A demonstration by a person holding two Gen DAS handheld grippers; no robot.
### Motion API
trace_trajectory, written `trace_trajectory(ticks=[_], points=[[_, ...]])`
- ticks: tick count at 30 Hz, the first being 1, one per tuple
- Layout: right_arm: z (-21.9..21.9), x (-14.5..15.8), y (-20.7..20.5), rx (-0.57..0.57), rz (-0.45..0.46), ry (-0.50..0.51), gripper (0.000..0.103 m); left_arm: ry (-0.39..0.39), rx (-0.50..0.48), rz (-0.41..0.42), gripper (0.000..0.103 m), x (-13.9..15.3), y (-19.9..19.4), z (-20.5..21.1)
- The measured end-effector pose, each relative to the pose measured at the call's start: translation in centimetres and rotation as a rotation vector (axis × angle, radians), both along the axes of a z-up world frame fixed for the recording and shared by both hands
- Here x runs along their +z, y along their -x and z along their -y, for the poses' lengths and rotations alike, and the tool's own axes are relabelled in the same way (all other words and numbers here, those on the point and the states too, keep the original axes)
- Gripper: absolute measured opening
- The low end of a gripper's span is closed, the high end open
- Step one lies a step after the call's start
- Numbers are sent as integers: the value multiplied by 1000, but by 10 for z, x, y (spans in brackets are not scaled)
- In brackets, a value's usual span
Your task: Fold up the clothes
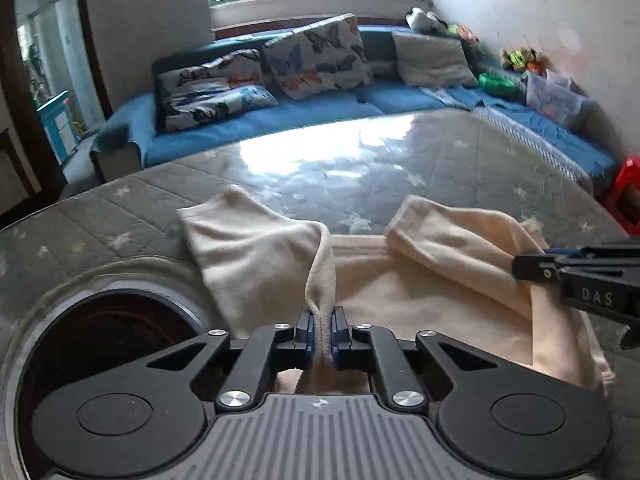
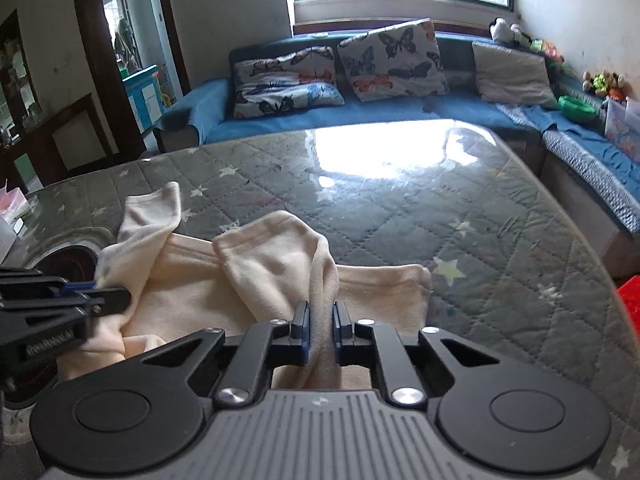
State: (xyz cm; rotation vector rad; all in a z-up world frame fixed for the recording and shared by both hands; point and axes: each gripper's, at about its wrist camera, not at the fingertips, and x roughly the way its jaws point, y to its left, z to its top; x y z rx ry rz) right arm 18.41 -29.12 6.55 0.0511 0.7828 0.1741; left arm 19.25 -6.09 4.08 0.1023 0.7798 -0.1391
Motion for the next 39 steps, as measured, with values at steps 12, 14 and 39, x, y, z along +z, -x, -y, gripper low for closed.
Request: trace_trajectory(ticks=[12,14,39], points=[[28,33,52,-73,91,-2,9,41,108,108,8,36,57,-56],[33,39,62,-84,113,2,9,52,128,115,8,39,69,-68],[93,7,198,-264,14,41,18,72,150,-45,28,0,196,-130]])
